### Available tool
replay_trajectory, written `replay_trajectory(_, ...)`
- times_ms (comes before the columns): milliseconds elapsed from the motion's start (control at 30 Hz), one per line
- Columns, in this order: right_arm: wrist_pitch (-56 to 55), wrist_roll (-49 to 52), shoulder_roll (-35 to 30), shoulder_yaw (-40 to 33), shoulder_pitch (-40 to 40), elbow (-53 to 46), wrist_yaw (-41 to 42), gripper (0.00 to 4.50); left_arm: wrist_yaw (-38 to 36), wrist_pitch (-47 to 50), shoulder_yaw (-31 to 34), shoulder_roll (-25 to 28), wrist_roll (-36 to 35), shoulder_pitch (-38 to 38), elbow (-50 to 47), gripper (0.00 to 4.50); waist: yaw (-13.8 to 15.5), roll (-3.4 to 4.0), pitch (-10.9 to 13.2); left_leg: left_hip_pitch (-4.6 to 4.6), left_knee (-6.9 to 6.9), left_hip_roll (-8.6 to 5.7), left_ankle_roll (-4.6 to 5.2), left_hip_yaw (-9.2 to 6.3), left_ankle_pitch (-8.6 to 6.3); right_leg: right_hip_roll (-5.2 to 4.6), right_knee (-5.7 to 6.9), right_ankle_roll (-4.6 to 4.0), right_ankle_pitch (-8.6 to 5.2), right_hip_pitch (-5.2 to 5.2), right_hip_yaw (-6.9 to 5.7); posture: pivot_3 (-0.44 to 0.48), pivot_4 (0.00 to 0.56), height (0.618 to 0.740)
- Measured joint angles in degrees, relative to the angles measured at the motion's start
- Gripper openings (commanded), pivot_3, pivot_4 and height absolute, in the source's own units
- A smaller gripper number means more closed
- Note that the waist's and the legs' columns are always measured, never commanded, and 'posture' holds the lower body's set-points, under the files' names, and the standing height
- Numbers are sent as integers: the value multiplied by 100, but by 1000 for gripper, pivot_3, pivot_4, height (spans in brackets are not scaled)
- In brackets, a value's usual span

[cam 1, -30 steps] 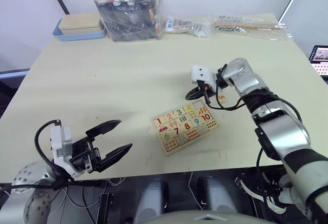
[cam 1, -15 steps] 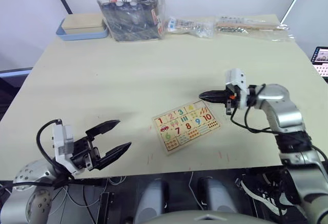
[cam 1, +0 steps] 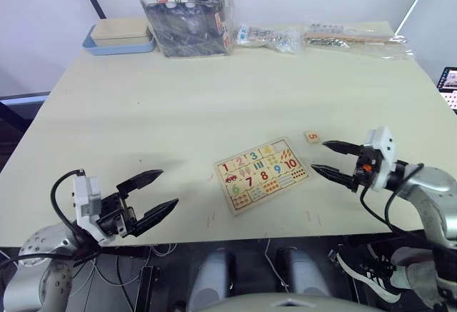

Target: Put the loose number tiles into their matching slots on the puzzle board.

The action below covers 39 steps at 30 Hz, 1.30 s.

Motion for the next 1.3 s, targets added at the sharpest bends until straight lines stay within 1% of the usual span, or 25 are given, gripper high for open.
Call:
replay_trajectory(67, -95, 76, -129, -316, 483, -22, -46, 4459, -79, -83, 16, -1, 32, 41, 102, 4500, 45, -4, -2, 0, 0, -1, 3, 4, -2, -1, -2, 0, -1, 1, 1, 0, 150, 740)
replay_trajectory(200, -245, 208, -213, -786, 1106, -24, -59, 4459, -209, -190, 19, -1, 44, 99, 303, 4500, 82, -6, -4, 4, 4, 2, 4, 5, -2, 0, -2, 3, -1, 2, 3, 0, 150, 740)
replay_trajectory(267, -292, 235, -265, -890, 1281, -23, -61, 4459, -267, -253, 20, -1, 55, 125, 398, 4500, 83, -5, -5, 6, 4, 5, 4, 5, -2, 2, -1, 4, -2, 1, 4, 0, 150, 740)
replay_trajectory(400, -435, 268, -307, -986, 1472, -6, -63, 4459, -380, -384, 22, -1, 118, 154, 609, 4500, 90, -7, -6, 4, 4, 6, 4, 4, -2, 5, -1, 2, -2, 1, 4, 0, 150, 740)
replay_trajectory(600, -480, 310, -307, -983, 1489, -5, -166, 4459, -445, -480, 22, -1, 146, 169, 683, 4500, 100, -8, -6, 3, 5, 6, 4, 4, -2, 3, -1, 2, -2, 1, 4, 0, 150, 740)
replay_trajectory(700, -419, 336, -307, -940, 1399, -8, -292, 4459, -449, -496, 22, -1, 146, 161, 684, 4500, 99, -8, -6, 3, 4, 6, 4, 4, -2, 3, -1, 2, -2, 1, 4, 0, 150, 740)
replay_trajectory(800, -199, 371, -284, -728, 1164, -67, -556, 4459, -459, -501, 22, -1, 145, 128, 685, 4500, 95, -8, -7, 4, 4, 7, 4, 4, -2, 4, -1, 1, -1, 0, 5, 0, 150, 740)
replay_trajectory(900, 183, 257, -63, -362, 613, -195, -1284, 4459, -474, -505, 21, 0, 141, 95, 668, 4500, 90, -10, -8, 3, 4, 8, 4, 4, -2, 5, -1, 1, -1, -1, 5, 0, 150, 740)
replay_trajectory(967, 310, 176, 35, -192, 390, -203, -1583, 4459, -473, -505, 19, 0, 139, 59, 640, 4500, 97, -10, -8, 2, 4, 7, 4, 4, -2, 4, -1, 0, -1, -2, 5, 0, 150, 740)
replay_trajectory(1100, 854, -83, 480, 305, -288, -203, -2533, 4459, -449, -501, 17, 0, 121, -43, 590, 4500, 105, -11, -8, -3, 4, 5, 4, 2, -2, 3, 0, -1, 0, -4, 4, 0, 150, 740)
replay_trajectory(1167, 1034, -129, 598, 446, -413, -204, -2784, 4459, -443, -494, 21, 0, 85, -79, 528, 4500, 110, -12, -9, -5, 4, 4, 4, 1, -2, 3, -1, -2, 0, -4, 3, 0, 150, 740)
replay_trajectory(1267, 1504, -378, 950, 697, -667, -199, -3470, 4459, -499, -430, 24, 14, -34, -123, 402, 4500, 93, -14, -10, -5, 4, 4, 4, 5, -2, 3, 0, -1, 0, -5, 4, 0, 150, 740)
replay_trajectory(1300, 1570, -427, 1005, 752, -709, -196, -3575, 4459, -514, -421, 22, 24, -67, -126, 369, 4500, 92, -14, -10, -5, 4, 4, 4, 4, -2, 3, -1, -1, 0, -5, 4, 0, 150, 740)
